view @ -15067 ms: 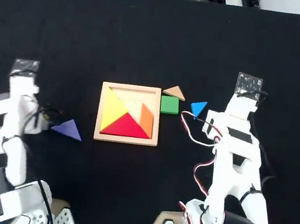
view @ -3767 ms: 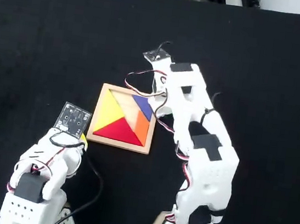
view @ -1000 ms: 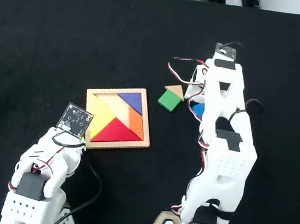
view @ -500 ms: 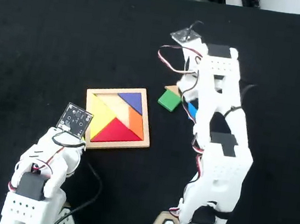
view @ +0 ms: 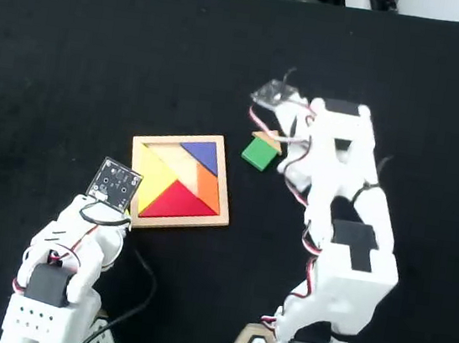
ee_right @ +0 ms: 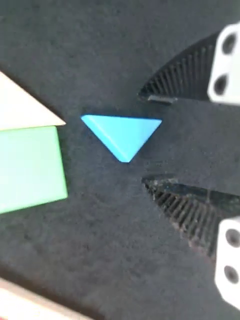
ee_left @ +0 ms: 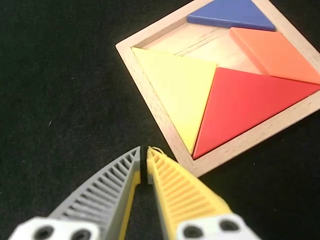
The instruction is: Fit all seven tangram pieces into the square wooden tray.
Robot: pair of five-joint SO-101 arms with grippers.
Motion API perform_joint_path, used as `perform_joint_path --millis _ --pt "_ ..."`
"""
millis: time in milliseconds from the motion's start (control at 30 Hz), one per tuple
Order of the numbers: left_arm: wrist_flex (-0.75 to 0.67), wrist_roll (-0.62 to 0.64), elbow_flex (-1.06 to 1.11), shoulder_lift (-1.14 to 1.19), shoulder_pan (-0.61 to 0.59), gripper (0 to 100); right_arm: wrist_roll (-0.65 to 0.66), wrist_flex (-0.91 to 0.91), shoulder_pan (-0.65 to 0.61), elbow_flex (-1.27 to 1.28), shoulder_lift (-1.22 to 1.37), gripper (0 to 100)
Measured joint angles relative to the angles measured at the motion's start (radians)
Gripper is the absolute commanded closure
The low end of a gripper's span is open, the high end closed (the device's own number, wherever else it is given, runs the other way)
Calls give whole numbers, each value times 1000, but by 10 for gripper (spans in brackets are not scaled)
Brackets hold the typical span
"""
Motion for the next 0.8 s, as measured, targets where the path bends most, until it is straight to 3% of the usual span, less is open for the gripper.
perform_joint_path --millis 600,800 --pt "-2 0 6 0 0 968 5 -64 -9 -57 135 771" --pt "-2 0 6 0 0 968 5 -72 -2 -78 143 925"
